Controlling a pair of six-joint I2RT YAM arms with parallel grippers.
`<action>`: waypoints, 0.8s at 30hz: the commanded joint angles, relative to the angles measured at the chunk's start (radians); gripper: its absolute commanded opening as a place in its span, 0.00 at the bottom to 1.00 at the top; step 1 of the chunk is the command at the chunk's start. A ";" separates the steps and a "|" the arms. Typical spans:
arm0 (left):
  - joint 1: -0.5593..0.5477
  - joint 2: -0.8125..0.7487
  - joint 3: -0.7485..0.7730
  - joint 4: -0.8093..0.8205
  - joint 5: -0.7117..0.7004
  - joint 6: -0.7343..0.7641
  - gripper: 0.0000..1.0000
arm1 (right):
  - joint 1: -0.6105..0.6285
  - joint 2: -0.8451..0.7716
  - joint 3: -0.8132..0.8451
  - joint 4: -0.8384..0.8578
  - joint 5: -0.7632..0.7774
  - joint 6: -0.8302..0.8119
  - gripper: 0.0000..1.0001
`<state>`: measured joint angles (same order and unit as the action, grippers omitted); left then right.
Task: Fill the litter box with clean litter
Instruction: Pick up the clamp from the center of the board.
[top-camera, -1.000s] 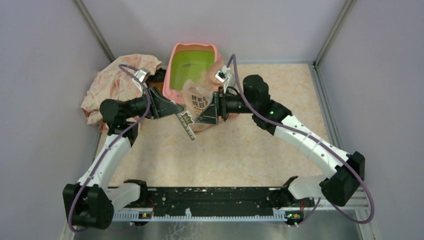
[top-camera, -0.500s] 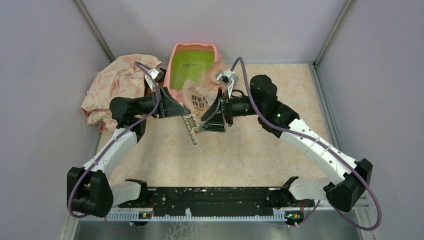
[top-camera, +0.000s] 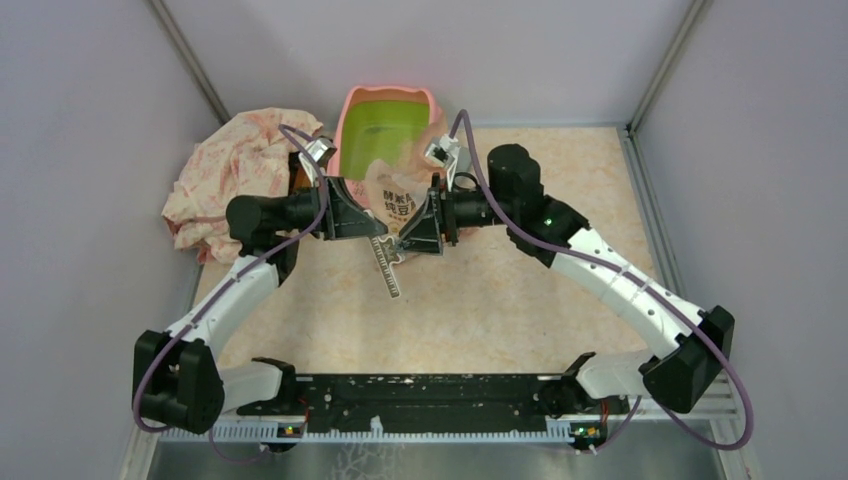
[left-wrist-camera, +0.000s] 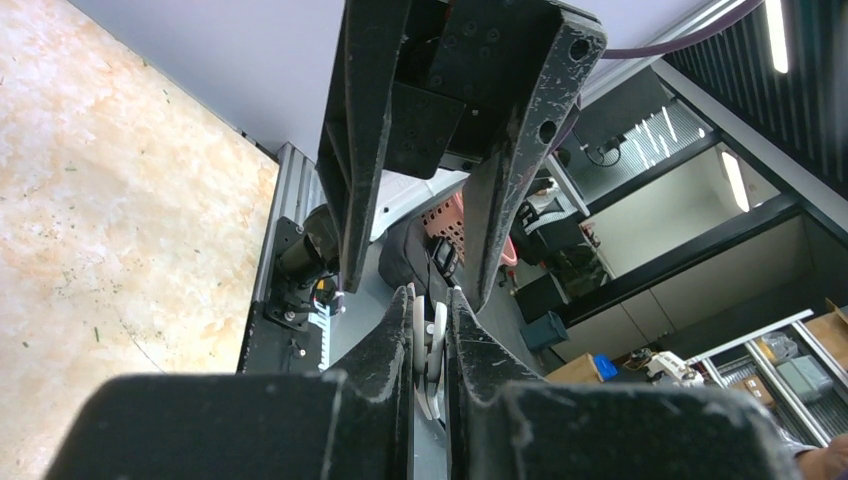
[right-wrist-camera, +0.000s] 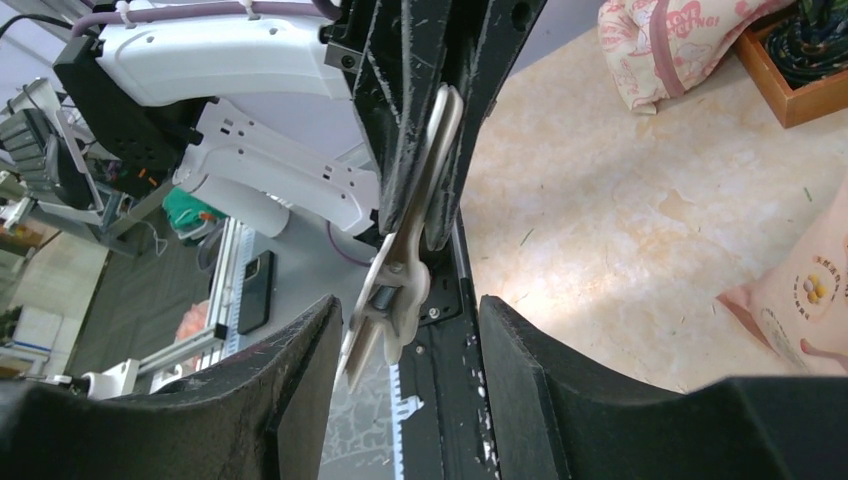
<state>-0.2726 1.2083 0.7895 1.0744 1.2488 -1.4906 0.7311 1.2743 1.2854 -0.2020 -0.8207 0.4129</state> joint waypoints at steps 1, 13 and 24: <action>-0.018 0.000 0.038 -0.014 -0.009 0.052 0.03 | 0.006 0.010 0.048 0.041 0.001 0.005 0.52; -0.033 0.012 0.047 -0.059 -0.022 0.102 0.01 | 0.026 0.008 0.035 0.030 -0.003 0.009 0.43; -0.034 0.012 0.057 -0.081 -0.029 0.136 0.00 | 0.040 0.003 0.016 0.028 -0.005 0.016 0.29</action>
<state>-0.2993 1.2175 0.8093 0.9932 1.2343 -1.3899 0.7567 1.2915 1.2846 -0.2073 -0.8150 0.4232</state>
